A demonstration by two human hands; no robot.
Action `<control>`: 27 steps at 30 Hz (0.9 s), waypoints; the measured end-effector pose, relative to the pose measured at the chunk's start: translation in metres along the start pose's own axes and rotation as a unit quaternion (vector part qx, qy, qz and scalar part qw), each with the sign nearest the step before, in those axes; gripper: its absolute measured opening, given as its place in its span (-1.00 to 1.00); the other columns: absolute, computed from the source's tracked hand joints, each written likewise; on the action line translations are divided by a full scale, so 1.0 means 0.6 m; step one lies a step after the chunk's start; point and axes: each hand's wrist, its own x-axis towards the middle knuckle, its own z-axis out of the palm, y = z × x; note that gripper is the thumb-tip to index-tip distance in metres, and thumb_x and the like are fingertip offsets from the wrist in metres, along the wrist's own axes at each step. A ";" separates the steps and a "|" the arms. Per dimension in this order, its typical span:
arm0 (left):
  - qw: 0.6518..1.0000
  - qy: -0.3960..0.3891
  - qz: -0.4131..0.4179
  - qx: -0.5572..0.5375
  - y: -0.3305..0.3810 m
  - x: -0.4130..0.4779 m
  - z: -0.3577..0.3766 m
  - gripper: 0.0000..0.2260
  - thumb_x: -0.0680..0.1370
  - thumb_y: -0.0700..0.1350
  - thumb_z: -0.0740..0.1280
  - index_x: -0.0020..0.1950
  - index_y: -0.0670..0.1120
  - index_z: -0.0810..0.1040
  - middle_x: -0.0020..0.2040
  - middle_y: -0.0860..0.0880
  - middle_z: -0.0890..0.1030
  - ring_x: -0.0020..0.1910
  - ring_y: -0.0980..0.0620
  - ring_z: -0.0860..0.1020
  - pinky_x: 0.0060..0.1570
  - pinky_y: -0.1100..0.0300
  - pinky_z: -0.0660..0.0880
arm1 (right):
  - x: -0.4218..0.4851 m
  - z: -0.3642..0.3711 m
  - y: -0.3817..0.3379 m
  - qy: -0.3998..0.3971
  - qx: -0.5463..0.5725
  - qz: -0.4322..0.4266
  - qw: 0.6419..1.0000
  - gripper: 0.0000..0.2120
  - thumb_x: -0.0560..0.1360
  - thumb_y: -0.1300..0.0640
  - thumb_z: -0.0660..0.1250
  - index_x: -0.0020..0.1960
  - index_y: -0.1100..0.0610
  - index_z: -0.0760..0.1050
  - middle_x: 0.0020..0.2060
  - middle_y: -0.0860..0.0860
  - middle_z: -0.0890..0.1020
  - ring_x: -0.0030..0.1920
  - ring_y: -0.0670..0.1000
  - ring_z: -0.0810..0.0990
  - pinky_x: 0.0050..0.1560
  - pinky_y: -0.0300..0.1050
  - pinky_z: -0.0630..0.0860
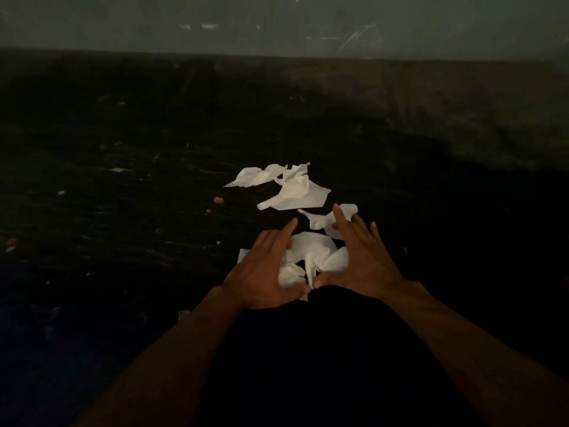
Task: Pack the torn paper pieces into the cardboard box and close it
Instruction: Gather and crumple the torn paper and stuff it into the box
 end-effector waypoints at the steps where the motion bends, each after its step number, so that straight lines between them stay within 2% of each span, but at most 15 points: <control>1: 0.999 -0.018 0.009 0.026 -0.003 -0.001 -0.005 0.03 0.31 0.30 0.46 0.54 0.12 -0.15 0.23 0.19 0.20 0.21 0.25 0.19 0.13 0.35 0.22 | -0.004 -0.003 0.001 0.001 0.000 0.005 1.000 0.31 0.10 -0.43 0.47 0.51 -0.16 -0.35 0.55 -0.04 -0.03 0.53 0.02 -0.13 0.52 0.08 -0.17; 3: 0.997 -0.019 0.021 0.070 -0.012 -0.005 -0.006 -0.06 0.34 0.36 0.39 0.55 0.12 -0.04 0.25 0.14 0.20 0.22 0.24 0.16 0.20 0.27 0.28 | -0.010 -0.010 0.003 0.000 -0.015 0.012 1.000 0.20 0.14 -0.44 0.45 0.54 -0.15 -0.15 0.47 -0.01 0.11 0.47 0.07 -0.03 0.48 0.05 0.04; 5: 0.996 0.038 0.026 0.077 -0.021 -0.010 0.002 -0.30 0.41 0.32 0.34 0.48 0.10 0.26 0.20 0.09 0.24 0.18 0.23 0.17 0.24 0.20 0.32 | -0.013 -0.009 0.007 0.005 -0.023 0.003 1.000 0.01 0.17 -0.45 0.42 0.51 -0.17 0.12 0.38 -0.01 0.18 0.40 0.05 0.04 0.44 0.04 0.15; 7: 0.991 0.111 0.043 0.059 -0.025 -0.013 0.008 -0.57 0.46 0.22 0.34 0.26 0.05 0.51 0.15 0.08 0.29 0.14 0.22 0.20 0.16 0.28 0.30 | -0.011 0.002 0.016 0.059 0.020 -0.003 0.998 -0.20 0.18 -0.40 0.45 0.35 -0.13 0.42 0.34 -0.02 0.17 0.38 0.04 0.07 0.42 0.07 0.20; 8: 0.988 0.130 0.056 0.058 -0.027 -0.012 0.010 -0.66 0.49 0.17 0.35 0.15 0.01 0.56 0.15 0.06 0.32 0.14 0.22 0.22 0.12 0.34 0.26 | -0.010 0.007 0.019 0.098 0.045 -0.008 0.994 -0.32 0.19 -0.36 0.48 0.22 -0.07 0.54 0.35 -0.01 0.17 0.39 0.04 0.08 0.41 0.06 0.21; 10: 0.986 0.128 0.083 0.071 -0.026 -0.011 0.010 -0.78 0.51 0.02 0.38 0.08 -0.07 0.57 0.19 0.00 0.40 0.16 0.21 0.26 0.12 0.37 0.24 | -0.006 0.015 0.024 0.145 0.071 -0.034 0.986 -0.48 0.24 -0.25 0.52 0.07 0.04 0.60 0.40 0.02 0.24 0.44 0.05 0.14 0.44 0.04 0.20; 13: 0.987 0.116 0.077 0.075 -0.023 -0.015 0.012 -0.74 0.49 -0.13 0.39 0.17 -0.10 0.54 0.21 -0.03 0.48 0.16 0.20 0.33 0.17 0.26 0.38 | -0.002 0.017 0.021 0.123 0.095 -0.074 0.985 -0.55 0.35 -0.10 0.48 0.15 0.12 0.58 0.28 -0.02 0.49 0.40 -0.07 0.27 0.47 0.04 0.20; 15: 0.990 0.131 0.033 0.052 -0.020 -0.017 0.010 -0.74 0.48 -0.14 0.39 0.16 -0.06 0.51 0.19 0.01 0.49 0.15 0.17 0.41 0.15 0.27 0.42 | -0.005 0.012 0.012 0.120 0.112 -0.037 0.986 -0.67 0.43 -0.03 0.44 0.13 0.10 0.57 0.12 -0.14 0.50 0.23 -0.17 0.39 0.32 -0.16 0.34; 17: 0.989 0.145 -0.013 -0.002 -0.014 -0.021 0.005 -0.75 0.48 -0.15 0.40 0.09 0.02 0.45 0.14 0.09 0.44 0.09 0.17 0.46 0.02 0.39 0.41 | -0.007 0.008 0.003 0.129 0.124 -0.009 0.984 -0.92 0.48 0.07 0.41 -0.05 0.01 0.54 -0.06 -0.18 0.52 0.02 -0.17 0.50 0.05 -0.22 0.44; 19: 0.983 0.175 -0.032 -0.041 -0.011 -0.024 0.003 -0.69 0.46 -0.18 0.42 0.14 0.04 0.45 0.16 0.15 0.39 0.08 0.20 0.45 -0.04 0.52 0.34 | -0.009 0.004 -0.005 0.130 0.166 0.013 0.977 -0.88 0.48 0.15 0.40 -0.11 -0.03 0.48 -0.15 -0.13 0.55 -0.08 -0.15 0.55 -0.06 -0.17 0.52; 21: 0.969 0.242 -0.032 -0.040 -0.017 -0.022 0.000 -0.75 0.44 -0.24 0.40 0.08 -0.01 0.55 0.14 0.14 0.42 0.03 0.23 0.47 -0.04 0.57 0.31 | -0.008 -0.003 -0.012 0.119 0.218 0.021 0.969 -0.78 0.51 0.20 0.34 0.00 -0.11 0.46 -0.03 -0.12 0.58 0.02 -0.16 0.56 0.05 -0.23 0.52; 23: 0.950 0.305 -0.044 -0.041 -0.026 -0.015 -0.014 -0.88 0.40 -0.23 0.37 -0.13 -0.03 0.59 0.01 0.10 0.49 -0.12 0.25 0.49 -0.08 0.48 0.37 | 0.000 -0.008 -0.014 0.145 0.201 -0.011 0.969 -0.59 0.52 0.30 0.27 0.17 -0.17 0.45 0.10 -0.13 0.51 0.12 -0.17 0.51 0.12 -0.42 0.38; 24: 0.944 0.323 -0.051 -0.036 -0.029 -0.008 -0.026 -0.95 0.40 -0.16 0.35 -0.19 -0.02 0.56 -0.07 0.09 0.51 -0.17 0.25 0.50 -0.12 0.41 0.41 | 0.007 -0.011 -0.014 0.164 0.175 -0.029 0.970 -0.55 0.50 0.35 0.27 0.22 -0.13 0.48 0.11 -0.11 0.47 0.13 -0.19 0.48 0.09 -0.48 0.34; 25: 0.939 0.339 -0.056 -0.023 -0.030 0.003 -0.041 -0.96 0.42 -0.07 0.33 -0.22 0.00 0.54 -0.13 0.08 0.51 -0.20 0.24 0.49 -0.16 0.35 0.44 | 0.017 -0.017 -0.016 0.186 0.148 -0.042 0.971 -0.55 0.48 0.38 0.28 0.21 -0.08 0.53 0.09 -0.10 0.43 0.09 -0.21 0.46 0.05 -0.51 0.33; 27: 0.930 0.360 -0.071 0.011 -0.031 0.032 -0.075 -0.84 0.49 0.07 0.29 -0.23 0.03 0.51 -0.23 0.10 0.51 -0.26 0.22 0.49 -0.25 0.30 0.45 | 0.042 -0.030 -0.023 0.218 0.126 -0.049 0.967 -0.62 0.45 0.37 0.33 0.11 -0.04 0.59 0.07 -0.09 0.36 0.04 -0.27 0.42 0.02 -0.50 0.34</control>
